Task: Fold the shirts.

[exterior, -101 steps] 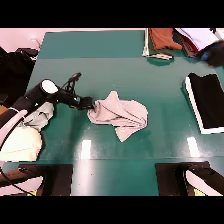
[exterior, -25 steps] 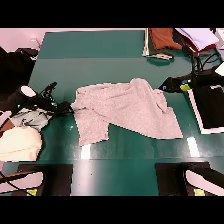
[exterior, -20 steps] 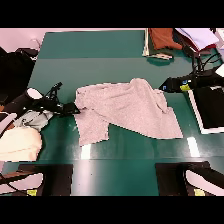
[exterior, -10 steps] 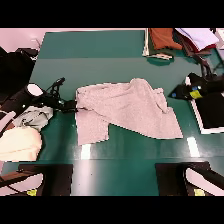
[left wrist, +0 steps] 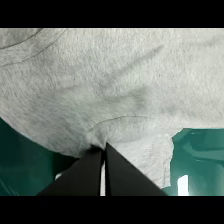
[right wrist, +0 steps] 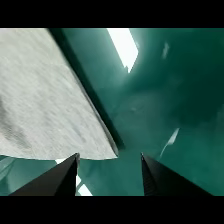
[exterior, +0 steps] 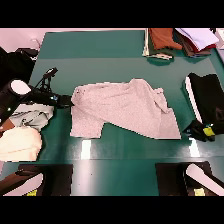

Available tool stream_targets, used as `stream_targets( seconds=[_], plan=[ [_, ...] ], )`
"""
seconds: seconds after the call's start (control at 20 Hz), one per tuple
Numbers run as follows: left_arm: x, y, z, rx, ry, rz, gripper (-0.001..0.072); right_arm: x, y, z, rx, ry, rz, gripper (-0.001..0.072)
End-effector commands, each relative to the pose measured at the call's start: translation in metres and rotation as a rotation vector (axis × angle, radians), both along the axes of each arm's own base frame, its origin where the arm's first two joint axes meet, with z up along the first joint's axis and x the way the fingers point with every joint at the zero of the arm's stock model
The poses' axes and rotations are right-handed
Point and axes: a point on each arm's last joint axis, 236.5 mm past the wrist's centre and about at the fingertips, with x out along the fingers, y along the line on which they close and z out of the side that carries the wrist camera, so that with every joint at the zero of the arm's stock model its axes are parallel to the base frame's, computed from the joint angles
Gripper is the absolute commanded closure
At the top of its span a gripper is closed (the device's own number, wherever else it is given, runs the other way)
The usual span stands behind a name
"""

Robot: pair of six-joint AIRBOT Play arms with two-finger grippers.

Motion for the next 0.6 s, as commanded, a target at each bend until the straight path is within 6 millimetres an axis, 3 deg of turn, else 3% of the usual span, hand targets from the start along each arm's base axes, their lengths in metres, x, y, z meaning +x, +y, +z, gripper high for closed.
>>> stream_targets(
  seconds=[0.0,0.1,0.2,0.3,0.35,0.45,0.55],
  plan=[
    [0.0,0.0,0.003,0.0,-0.01,0.002,0.0688,-0.006,0.026,-0.021,0.142,0.036,-0.041,0.0281],
    [0.0,0.0,0.003,-0.001,-0.009,0.003,0.0688,0.004,0.043,-0.025,0.174,0.036,0.0,0.0286],
    [-0.001,0.0,0.003,-0.003,-0.005,0.002,0.0688,0.008,0.059,-0.03,0.165,0.035,0.077,0.0426],
    [-0.006,-0.002,0.003,-0.004,0.015,-0.015,0.0689,0.014,0.073,-0.028,0.13,-0.003,0.159,0.064],
    [-0.007,-0.003,0.009,-0.006,0.012,-0.024,0.0688,0.02,0.076,-0.021,0.099,-0.049,0.192,0.0697],
    [0.0,-0.003,0.047,-0.012,-0.092,-0.021,0.0689,0.043,0.079,0.009,0.033,-0.175,0.257,0.0698],
    [0.007,-0.003,0.117,-0.024,-0.265,-0.014,0.0689,0.079,0.075,0.068,-0.06,-0.371,0.305,0.0698]
  ],
)
